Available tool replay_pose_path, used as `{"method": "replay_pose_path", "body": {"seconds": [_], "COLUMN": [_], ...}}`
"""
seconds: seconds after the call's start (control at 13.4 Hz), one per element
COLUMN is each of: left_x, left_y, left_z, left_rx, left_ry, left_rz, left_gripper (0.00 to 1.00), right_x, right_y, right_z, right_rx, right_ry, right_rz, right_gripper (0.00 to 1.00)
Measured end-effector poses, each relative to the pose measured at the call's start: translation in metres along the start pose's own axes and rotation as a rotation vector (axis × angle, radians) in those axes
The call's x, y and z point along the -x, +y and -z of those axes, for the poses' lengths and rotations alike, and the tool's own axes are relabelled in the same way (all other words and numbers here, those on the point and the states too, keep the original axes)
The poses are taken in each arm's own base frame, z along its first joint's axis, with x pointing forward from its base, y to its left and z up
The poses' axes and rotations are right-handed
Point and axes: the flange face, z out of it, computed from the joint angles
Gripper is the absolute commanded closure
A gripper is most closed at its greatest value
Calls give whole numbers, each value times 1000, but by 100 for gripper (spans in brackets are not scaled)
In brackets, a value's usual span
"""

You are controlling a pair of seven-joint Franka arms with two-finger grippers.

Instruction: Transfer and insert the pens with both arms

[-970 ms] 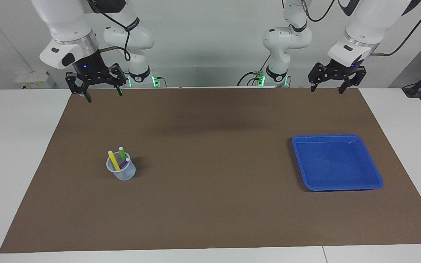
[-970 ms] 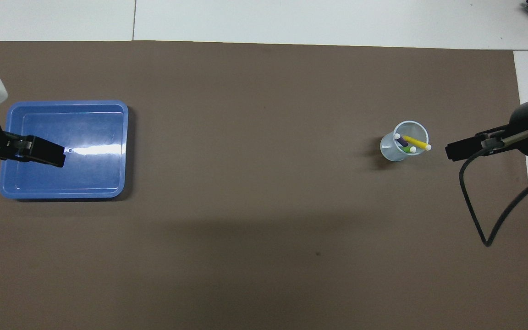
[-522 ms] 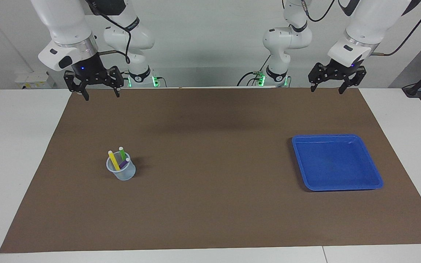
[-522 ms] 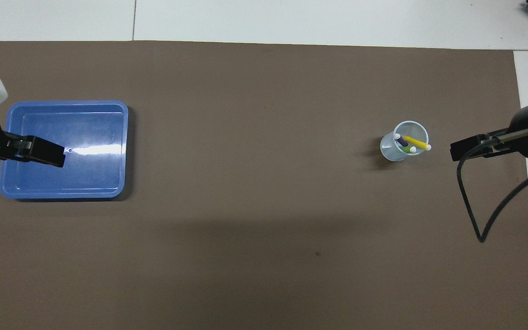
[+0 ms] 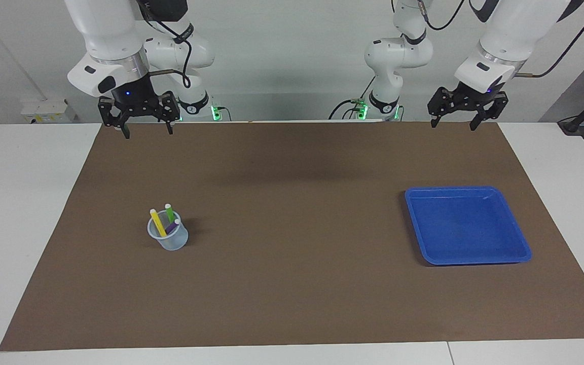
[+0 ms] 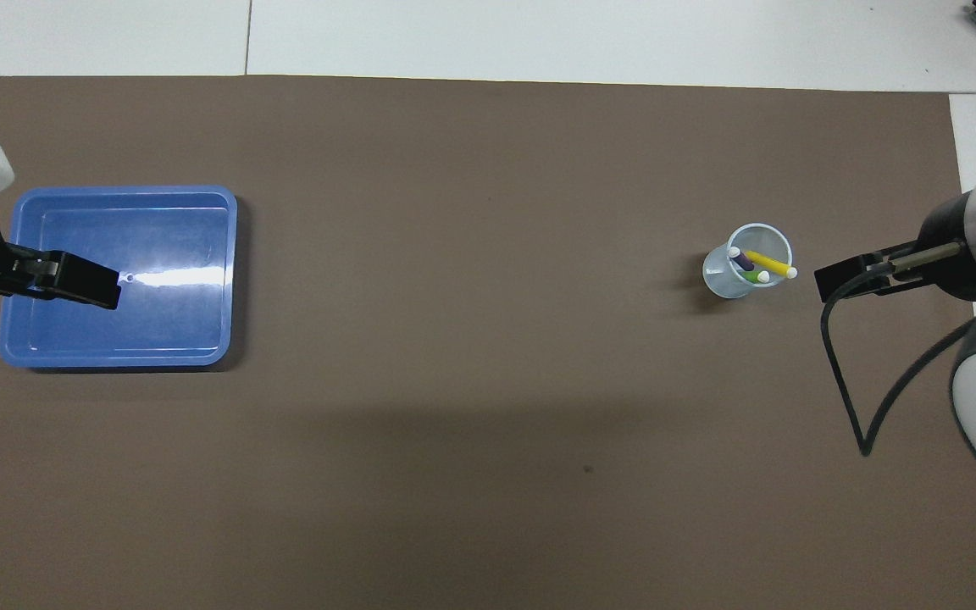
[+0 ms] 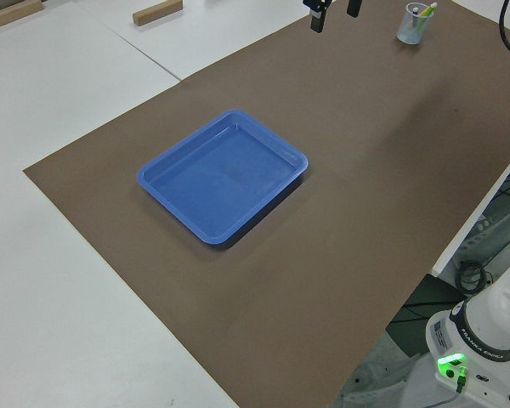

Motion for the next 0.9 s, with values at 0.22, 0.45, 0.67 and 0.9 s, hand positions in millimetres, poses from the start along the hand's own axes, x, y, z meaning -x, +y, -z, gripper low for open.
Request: {"method": "replay_pose_path", "body": {"seconds": [0.22,0.45,0.67,0.9], "left_x": [0,0,0,0], "left_y": [0,0,0,0], "left_z": [0,0,0,0], "left_rx": [0,0,0,0], "left_ry": [0,0,0,0], "left_rz": [0,0,0,0], "left_gripper": [0,0,0,0], "right_x": [0,0,1,1], "right_y": [6,5,3,-1], "right_z": [-1,-1,-1,0], "right_rx": [0,0,0,0], "right_ry": [-2,-2,-8,-7], "right_rz": [-10,-9,-6,3], "right_gripper": [0,0,0,0]}}
